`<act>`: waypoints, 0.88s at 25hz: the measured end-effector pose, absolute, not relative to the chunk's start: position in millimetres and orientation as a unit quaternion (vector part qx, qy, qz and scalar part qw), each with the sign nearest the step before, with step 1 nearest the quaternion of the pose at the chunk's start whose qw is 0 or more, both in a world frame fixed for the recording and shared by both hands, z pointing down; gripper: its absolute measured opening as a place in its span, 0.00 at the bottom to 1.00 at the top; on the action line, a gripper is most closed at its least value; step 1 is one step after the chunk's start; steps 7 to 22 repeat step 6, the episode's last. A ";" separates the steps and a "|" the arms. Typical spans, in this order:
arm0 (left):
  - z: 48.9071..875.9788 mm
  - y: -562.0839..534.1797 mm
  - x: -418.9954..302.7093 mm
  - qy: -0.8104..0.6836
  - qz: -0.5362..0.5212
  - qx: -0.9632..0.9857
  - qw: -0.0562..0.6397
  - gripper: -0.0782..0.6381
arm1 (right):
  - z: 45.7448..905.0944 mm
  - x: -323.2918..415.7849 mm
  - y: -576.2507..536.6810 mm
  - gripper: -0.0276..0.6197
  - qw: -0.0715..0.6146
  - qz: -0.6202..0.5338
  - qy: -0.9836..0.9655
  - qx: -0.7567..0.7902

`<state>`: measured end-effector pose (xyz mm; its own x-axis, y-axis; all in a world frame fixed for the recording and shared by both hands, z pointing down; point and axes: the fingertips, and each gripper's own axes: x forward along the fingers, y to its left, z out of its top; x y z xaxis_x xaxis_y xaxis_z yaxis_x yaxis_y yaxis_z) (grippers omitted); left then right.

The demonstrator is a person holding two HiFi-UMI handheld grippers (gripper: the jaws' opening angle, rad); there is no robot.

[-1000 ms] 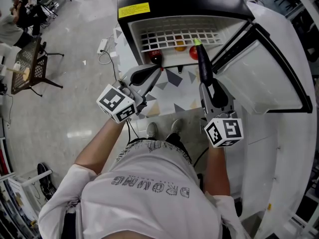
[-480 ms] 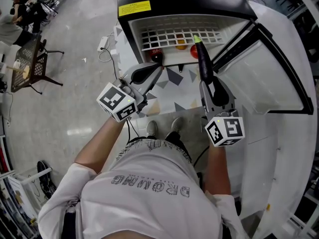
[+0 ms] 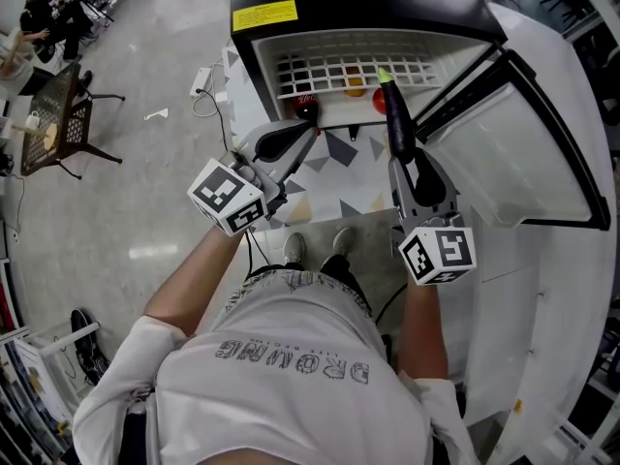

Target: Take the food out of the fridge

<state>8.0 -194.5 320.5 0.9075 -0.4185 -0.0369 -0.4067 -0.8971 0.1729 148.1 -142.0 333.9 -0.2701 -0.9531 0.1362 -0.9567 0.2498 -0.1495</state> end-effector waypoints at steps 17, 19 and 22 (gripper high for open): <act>321.1 -200.4 9.5 -0.210 -0.035 0.974 0.083 0.12 | 334.0 149.7 -148.8 0.28 0.008 0.102 -0.789 0.606; 321.1 -200.4 9.5 -0.210 -0.035 0.974 0.083 0.12 | 334.0 149.7 -148.8 0.28 0.008 0.102 -0.789 0.606; 321.1 -200.4 9.5 -0.210 -0.035 0.974 0.083 0.12 | 334.0 149.7 -148.8 0.28 0.008 0.102 -0.789 0.606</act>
